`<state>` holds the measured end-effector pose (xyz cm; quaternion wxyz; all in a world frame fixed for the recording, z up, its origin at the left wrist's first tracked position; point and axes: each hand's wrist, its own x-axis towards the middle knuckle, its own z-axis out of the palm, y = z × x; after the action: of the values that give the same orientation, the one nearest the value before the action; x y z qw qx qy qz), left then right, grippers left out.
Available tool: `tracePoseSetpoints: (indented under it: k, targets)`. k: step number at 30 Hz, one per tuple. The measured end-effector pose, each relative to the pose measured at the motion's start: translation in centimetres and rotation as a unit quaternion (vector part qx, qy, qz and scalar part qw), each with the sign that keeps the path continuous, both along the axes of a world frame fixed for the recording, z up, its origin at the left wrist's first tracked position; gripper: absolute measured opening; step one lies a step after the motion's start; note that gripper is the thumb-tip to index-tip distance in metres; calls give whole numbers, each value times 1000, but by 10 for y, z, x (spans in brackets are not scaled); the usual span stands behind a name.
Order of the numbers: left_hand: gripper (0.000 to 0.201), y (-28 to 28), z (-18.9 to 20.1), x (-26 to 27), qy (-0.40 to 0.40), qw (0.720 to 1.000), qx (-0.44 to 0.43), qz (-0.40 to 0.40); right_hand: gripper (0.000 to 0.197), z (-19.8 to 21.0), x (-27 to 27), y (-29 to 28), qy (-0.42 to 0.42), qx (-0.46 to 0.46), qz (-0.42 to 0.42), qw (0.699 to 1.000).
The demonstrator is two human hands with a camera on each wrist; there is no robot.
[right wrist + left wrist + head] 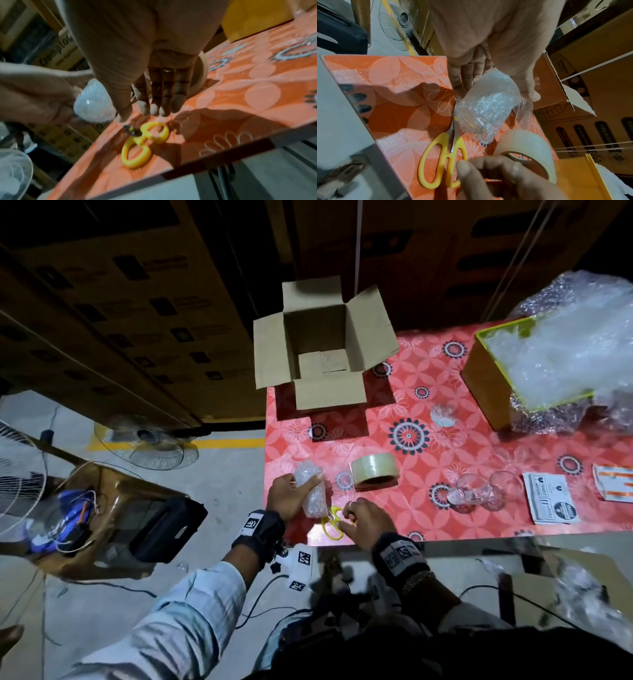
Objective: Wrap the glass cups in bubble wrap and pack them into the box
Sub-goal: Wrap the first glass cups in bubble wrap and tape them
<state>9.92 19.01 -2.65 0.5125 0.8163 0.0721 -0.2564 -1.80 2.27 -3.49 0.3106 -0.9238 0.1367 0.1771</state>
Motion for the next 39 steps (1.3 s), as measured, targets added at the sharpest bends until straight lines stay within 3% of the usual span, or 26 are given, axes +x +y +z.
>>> tracePoseSetpoints:
  k: [3, 6, 10, 14, 18, 20, 23, 25, 28, 32, 35, 39]
  targets:
    - [67, 2, -5, 1, 5, 1000, 3, -4, 43, -19, 6, 19, 43, -57, 28, 997]
    - [80, 2, -4, 2, 3, 1000, -5, -5, 47, -25, 11, 26, 46, -112, 39, 992]
    - [50, 2, 4, 6, -11, 1000, -20, -15, 45, -25, 10, 21, 45, -135, 38, 989]
    - [48, 4, 2, 8, -14, 999, -19, -29, 41, -23, -6, -6, 81, -67, -10, 994]
    - [43, 2, 7, 9, -6, 999, -18, -26, 42, -30, -44, -51, 117, 87, -127, 981]
    - [43, 3, 6, 10, 8, 1000, -23, -19, 50, -27, -62, -65, 97, 246, -169, 950]
    - [41, 4, 6, 10, 16, 999, -25, -18, 73, -10, -80, -61, 73, 469, -244, 845]
    - [45, 4, 5, 10, 30, 999, -31, -14, 81, -7, -88, -57, 90, 555, -250, 788]
    - [45, 3, 6, 8, 38, 998, -46, -1, 76, -10, -95, -49, 86, 583, -238, 772]
    - [38, 3, 9, 5, 35, 999, -33, 2, 86, -4, -86, -34, 56, 604, -242, 757]
    - [33, 2, 13, 3, 40, 999, -30, 8, 71, 4, -79, -26, 73, 624, -184, 756]
    - [51, 3, 12, 3, 45, 999, -26, 9, 85, 6, -73, -22, 112, 660, -134, 731]
